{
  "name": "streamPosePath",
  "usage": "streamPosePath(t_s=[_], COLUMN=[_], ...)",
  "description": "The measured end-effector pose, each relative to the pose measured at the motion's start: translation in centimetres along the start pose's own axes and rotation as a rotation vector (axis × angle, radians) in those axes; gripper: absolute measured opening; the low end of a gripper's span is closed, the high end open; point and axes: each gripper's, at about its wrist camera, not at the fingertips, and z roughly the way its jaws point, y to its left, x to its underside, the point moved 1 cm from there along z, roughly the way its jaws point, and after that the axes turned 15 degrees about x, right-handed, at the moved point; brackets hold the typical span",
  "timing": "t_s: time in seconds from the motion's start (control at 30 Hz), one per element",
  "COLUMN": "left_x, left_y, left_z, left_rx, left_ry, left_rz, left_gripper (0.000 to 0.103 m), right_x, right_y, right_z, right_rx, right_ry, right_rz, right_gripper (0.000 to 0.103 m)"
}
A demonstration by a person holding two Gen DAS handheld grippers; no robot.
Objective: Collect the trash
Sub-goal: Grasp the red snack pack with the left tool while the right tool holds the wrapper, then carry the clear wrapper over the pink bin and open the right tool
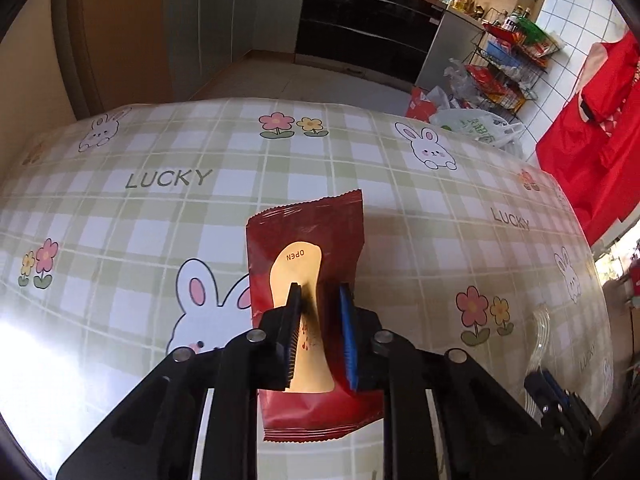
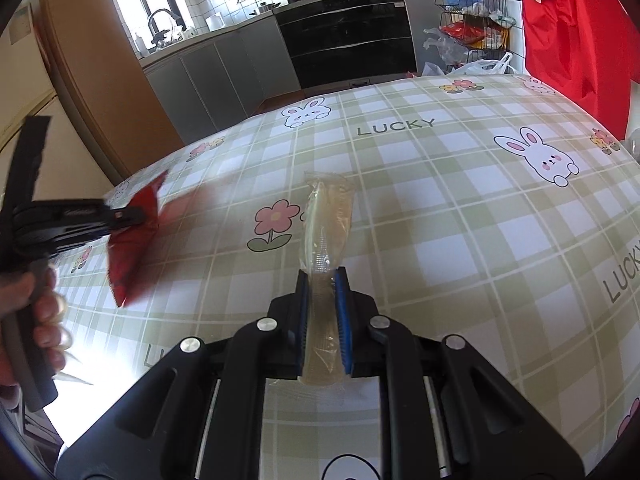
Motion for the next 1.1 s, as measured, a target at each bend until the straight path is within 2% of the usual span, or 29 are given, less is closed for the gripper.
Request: streamPosePath(t_s=[0.33, 0.43, 0.9, 1.1], left_x=[4.0, 5.2, 10.6, 13.3], left_y=[1.2, 1.1, -3.5, -5.0], left_z=[-8.1, -11.0, -25.0, -29.8], left_rx=[0.039, 0.049, 0.107, 0.163], left_ry=[-0.06, -0.089, -0.278, -0.328], left_rz=[0.062, 0.064, 0.227, 0.236], left_gripper=[0.012, 0.012, 0.012, 0.012], right_x=[0.1, 0.1, 1.7, 3.0], right_y=[0.3, 1.2, 4.4, 5.0], right_z=[-0.9, -1.6, -16.3, -22.3], right_rx=[0.014, 0.009, -0.086, -0.112], right_ry=[-0.04, -0.021, -0.192, -0.242], right_rz=[-0.016, -0.053, -0.105, -0.119], right_gripper=[0.016, 0.016, 0.016, 0.016])
